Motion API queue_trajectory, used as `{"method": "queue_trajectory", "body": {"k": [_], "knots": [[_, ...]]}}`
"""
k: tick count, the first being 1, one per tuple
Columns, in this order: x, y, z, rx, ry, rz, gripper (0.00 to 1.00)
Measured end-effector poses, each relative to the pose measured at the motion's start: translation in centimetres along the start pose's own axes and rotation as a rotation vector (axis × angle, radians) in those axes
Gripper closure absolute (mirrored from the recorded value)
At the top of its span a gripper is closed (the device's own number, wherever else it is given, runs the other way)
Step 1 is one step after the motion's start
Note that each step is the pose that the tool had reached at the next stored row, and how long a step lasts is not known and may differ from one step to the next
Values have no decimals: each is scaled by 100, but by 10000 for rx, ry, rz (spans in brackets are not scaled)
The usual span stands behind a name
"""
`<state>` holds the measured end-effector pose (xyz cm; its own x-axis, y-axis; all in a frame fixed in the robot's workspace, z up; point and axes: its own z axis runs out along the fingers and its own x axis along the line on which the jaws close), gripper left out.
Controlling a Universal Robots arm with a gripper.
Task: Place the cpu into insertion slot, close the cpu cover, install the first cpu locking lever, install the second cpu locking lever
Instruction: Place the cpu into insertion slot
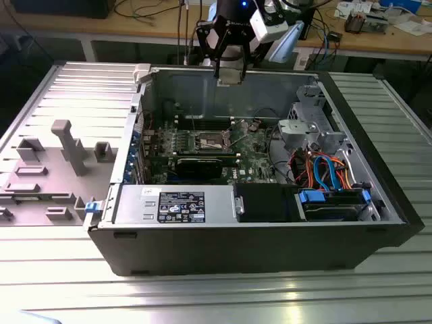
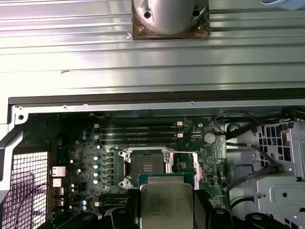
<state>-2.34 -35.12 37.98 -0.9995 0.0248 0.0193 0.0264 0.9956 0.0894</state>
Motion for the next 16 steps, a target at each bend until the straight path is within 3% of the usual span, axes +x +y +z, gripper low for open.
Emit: {"method": "queue_trajectory", "body": {"k": [13,16], "knots": [[0,-15,-1,0,-1,6,45],[-1,-16,0,1,-18,199,45]]}}
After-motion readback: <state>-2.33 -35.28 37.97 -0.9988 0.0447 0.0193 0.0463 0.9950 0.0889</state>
